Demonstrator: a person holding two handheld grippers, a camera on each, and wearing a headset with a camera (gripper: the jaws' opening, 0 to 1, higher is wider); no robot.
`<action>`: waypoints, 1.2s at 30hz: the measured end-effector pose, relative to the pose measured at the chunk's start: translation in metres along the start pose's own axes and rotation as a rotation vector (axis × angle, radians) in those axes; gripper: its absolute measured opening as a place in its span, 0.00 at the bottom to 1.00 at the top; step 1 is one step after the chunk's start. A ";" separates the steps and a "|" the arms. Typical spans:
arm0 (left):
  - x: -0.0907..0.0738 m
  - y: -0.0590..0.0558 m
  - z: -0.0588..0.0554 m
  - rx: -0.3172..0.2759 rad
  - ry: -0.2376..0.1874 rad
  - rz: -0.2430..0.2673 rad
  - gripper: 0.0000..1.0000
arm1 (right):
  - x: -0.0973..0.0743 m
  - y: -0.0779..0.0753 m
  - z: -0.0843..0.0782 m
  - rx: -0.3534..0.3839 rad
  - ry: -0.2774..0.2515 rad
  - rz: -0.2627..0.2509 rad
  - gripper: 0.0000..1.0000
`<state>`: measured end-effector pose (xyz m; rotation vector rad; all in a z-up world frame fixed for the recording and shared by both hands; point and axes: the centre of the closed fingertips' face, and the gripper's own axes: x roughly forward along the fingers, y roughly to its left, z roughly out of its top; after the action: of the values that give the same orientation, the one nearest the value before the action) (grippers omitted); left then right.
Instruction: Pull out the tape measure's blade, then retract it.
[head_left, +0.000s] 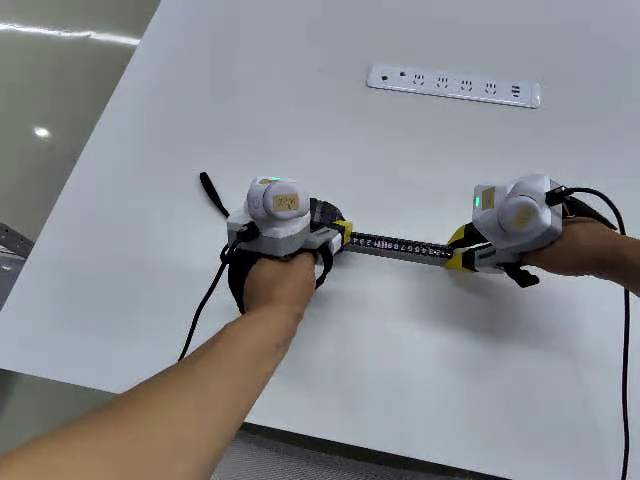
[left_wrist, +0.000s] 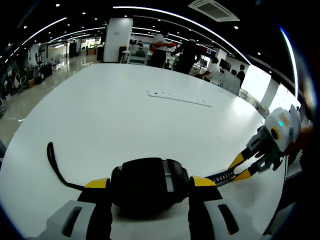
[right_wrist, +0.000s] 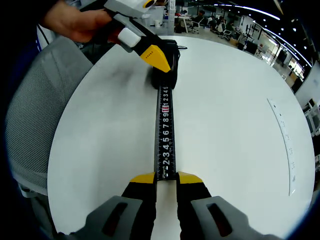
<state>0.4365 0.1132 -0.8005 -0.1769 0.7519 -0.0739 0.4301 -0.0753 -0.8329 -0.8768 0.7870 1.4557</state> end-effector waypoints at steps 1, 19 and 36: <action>0.000 0.000 0.000 0.000 0.000 0.000 0.58 | 0.001 0.000 0.001 0.000 -0.001 0.000 0.11; 0.001 0.000 -0.001 0.000 0.003 -0.002 0.58 | 0.012 -0.001 0.016 0.004 -0.018 0.000 0.11; 0.002 0.001 0.000 0.001 0.005 -0.005 0.58 | 0.024 -0.002 0.036 -0.004 -0.033 0.006 0.11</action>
<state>0.4381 0.1136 -0.8021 -0.1772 0.7567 -0.0793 0.4293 -0.0319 -0.8361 -0.8523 0.7630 1.4737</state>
